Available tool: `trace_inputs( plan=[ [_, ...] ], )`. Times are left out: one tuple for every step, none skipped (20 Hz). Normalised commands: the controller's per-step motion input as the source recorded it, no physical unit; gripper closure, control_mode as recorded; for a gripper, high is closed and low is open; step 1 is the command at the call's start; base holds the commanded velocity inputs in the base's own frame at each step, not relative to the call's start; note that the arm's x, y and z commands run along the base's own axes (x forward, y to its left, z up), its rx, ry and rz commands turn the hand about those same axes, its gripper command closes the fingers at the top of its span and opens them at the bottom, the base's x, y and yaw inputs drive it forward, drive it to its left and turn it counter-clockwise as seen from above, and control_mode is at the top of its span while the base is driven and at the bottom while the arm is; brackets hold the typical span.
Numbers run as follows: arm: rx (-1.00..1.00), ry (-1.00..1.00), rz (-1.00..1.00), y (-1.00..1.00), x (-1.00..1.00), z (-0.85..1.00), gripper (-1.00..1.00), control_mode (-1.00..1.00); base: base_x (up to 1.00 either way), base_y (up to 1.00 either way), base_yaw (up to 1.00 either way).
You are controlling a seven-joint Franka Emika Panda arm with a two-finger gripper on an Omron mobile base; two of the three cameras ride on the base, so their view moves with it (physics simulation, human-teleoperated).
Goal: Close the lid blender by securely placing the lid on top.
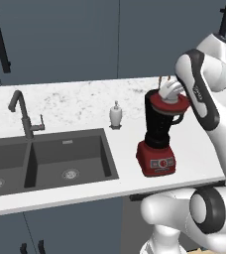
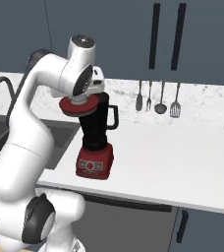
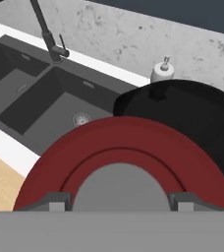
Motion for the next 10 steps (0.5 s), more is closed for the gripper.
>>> trace_inputs(
  plan=[
    [0.0, 0.0, -0.04, 0.0, 0.28, 0.0, 1.0, -1.0, 0.0, 0.0, 0.0],
    [0.0, 0.0, -0.04, 0.0, 0.27, 0.0, 1.0, -1.0, 0.0, 0.0, 0.0],
    [0.0, 0.0, -0.04, 0.0, 0.26, 0.0, 1.0, -1.0, 0.0, 0.0, 0.0],
    [0.0, 0.0, -0.04, 0.0, 0.27, 0.0, 1.0, -1.0, 0.0, 0.0, 0.0],
    [0.0, 0.0, -0.04, 0.0, 0.26, 0.0, 1.0, -1.0, 0.0, 0.0, 0.0],
    [0.0, 0.0, -0.04, 0.0, 0.24, 0.0, 1.0, -1.0, 0.0, 0.0, 0.0],
    [0.0, 0.0, -0.04, 0.0, 0.23, 0.0, 1.0, -1.0, 0.0, 0.0, 0.0],
    [0.0, 0.0, -0.04, 0.0, 0.2, 0.0, 1.0, -1.0, 0.0, 0.0, 0.0],
    [0.0, 0.0, -0.05, 0.0, 0.19, 0.0, 1.0, -1.0, 0.0, 0.0, 0.0],
    [0.0, 0.0, -0.05, 0.0, 0.16, 0.0, 1.0, -1.0, 0.0, 0.0, 0.0]
  ],
)
